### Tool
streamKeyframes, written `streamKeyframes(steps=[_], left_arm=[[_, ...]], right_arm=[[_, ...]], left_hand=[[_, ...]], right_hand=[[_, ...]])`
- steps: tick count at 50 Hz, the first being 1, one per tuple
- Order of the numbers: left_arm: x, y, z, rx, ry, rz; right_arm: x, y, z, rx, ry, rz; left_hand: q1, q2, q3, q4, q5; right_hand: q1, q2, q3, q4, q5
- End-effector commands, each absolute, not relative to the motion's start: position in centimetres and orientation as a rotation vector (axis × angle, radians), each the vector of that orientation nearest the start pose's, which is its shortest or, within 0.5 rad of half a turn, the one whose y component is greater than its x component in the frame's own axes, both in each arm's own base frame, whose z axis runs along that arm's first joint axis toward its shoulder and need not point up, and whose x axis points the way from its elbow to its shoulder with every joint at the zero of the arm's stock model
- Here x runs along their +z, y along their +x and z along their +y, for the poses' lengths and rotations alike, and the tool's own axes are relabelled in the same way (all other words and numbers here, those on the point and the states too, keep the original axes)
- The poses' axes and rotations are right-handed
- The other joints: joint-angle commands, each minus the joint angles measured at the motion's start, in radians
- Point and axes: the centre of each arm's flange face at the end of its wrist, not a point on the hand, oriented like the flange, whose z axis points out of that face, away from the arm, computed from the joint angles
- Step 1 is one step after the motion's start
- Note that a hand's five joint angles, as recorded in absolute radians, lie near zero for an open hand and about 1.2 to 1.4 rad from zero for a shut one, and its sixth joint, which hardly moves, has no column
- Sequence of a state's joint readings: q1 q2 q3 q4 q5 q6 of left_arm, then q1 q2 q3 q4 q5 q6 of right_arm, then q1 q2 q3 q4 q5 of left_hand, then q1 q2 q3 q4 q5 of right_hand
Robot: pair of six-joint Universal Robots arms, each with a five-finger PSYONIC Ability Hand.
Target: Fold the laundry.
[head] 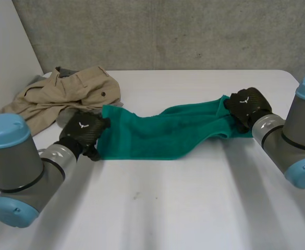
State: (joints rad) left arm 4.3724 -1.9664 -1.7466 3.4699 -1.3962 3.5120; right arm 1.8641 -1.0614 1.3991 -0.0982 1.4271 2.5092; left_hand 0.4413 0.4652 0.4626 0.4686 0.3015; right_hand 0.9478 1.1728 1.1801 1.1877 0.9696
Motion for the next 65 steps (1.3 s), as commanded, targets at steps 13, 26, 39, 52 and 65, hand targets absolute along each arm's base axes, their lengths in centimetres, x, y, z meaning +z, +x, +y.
streamKeyframes(steps=[13, 26, 39, 52, 65], left_arm=[[15.4, -29.0, -25.4, -2.089, 1.075, 2.464], [15.5, -32.1, -22.9, -2.091, 0.739, 2.856], [14.8, -32.9, -22.9, -2.080, 0.535, 2.968], [12.2, -33.6, -25.9, -2.061, 0.400, 2.859], [22.1, -28.2, -26.4, -2.308, 0.373, 2.531]], right_arm=[[26.2, 27.0, -28.0, -1.908, -1.051, 2.090], [31.8, 29.2, -23.9, -1.911, -0.990, 1.940], [33.8, 29.9, -22.0, -1.905, -0.947, 1.867], [34.9, 29.4, -20.3, -1.888, -0.937, 1.854], [34.1, 26.1, -23.4, -1.886, -1.037, 2.040]], left_hand=[[0.122, 0.098, 0.100, 0.094, 0.087], [0.054, 0.030, 0.033, 0.027, 0.019], [0.057, 0.033, 0.036, 0.030, 0.022], [0.862, 0.838, 0.841, 0.835, 0.828], [0.955, 0.931, 0.934, 0.928, 0.920]], right_hand=[[0.448, 0.223, 0.216, 0.209, 0.252], [0.448, 0.223, 0.216, 0.209, 0.252], [0.448, 0.223, 0.216, 0.209, 0.252], [0.448, 0.223, 0.216, 0.209, 0.252], [0.448, 0.223, 0.216, 0.209, 0.252]])
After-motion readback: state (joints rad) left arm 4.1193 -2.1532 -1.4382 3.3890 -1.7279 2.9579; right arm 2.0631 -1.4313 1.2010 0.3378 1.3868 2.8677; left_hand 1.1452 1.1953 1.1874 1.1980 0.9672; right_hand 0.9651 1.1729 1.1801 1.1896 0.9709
